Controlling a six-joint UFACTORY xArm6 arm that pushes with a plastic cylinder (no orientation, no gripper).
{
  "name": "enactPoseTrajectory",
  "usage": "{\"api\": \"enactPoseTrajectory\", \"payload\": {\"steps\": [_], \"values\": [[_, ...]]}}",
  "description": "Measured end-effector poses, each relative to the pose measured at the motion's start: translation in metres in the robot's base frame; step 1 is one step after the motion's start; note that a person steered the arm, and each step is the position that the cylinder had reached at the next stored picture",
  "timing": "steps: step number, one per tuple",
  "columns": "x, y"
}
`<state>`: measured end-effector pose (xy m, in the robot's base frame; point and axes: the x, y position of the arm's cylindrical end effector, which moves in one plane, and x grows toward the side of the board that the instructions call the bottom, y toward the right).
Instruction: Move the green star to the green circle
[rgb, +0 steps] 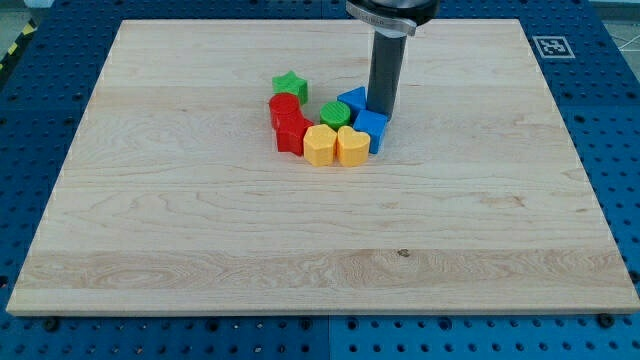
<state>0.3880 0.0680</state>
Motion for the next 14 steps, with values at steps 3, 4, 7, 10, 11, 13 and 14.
{"api": "enactPoseTrajectory", "payload": {"steps": [3, 4, 7, 10, 11, 13, 14], "values": [[-0.076, -0.013], [-0.078, -0.060], [-0.077, -0.177], [-0.051, -0.139], [-0.042, -0.127], [-0.042, -0.095], [-0.042, -0.100]]}}
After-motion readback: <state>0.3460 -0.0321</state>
